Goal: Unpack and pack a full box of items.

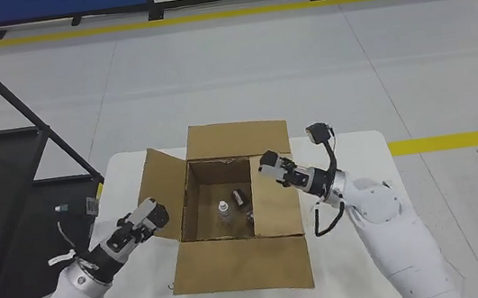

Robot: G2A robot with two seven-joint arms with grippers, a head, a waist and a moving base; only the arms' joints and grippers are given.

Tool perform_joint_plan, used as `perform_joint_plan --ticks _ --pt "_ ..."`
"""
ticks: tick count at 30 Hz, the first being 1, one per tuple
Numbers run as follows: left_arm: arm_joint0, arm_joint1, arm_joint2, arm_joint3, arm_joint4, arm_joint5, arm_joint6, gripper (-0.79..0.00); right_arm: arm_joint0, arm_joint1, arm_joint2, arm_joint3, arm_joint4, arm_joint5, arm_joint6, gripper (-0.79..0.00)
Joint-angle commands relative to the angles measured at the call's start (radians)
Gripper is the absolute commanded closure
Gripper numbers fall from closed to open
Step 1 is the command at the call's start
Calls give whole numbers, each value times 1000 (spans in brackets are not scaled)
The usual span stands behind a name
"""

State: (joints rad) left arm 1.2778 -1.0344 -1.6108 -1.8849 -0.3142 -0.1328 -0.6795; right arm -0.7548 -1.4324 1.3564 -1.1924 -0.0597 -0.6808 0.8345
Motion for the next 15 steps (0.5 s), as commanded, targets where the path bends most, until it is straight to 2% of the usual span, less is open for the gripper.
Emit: perform_joint_plan --ticks 1,8,15 --pt "-63 -6 80 44 17 25 7 -785 -68 15 47 -76 -1 13 -1 -785" --pt "-258 -37 323 187 3 150 -20 -785 -227 49 163 -197 22 9 -19 -785" --pt "-429 -82 538 353 68 231 14 -785 -295 72 219 -201 69 -14 -21 -785"
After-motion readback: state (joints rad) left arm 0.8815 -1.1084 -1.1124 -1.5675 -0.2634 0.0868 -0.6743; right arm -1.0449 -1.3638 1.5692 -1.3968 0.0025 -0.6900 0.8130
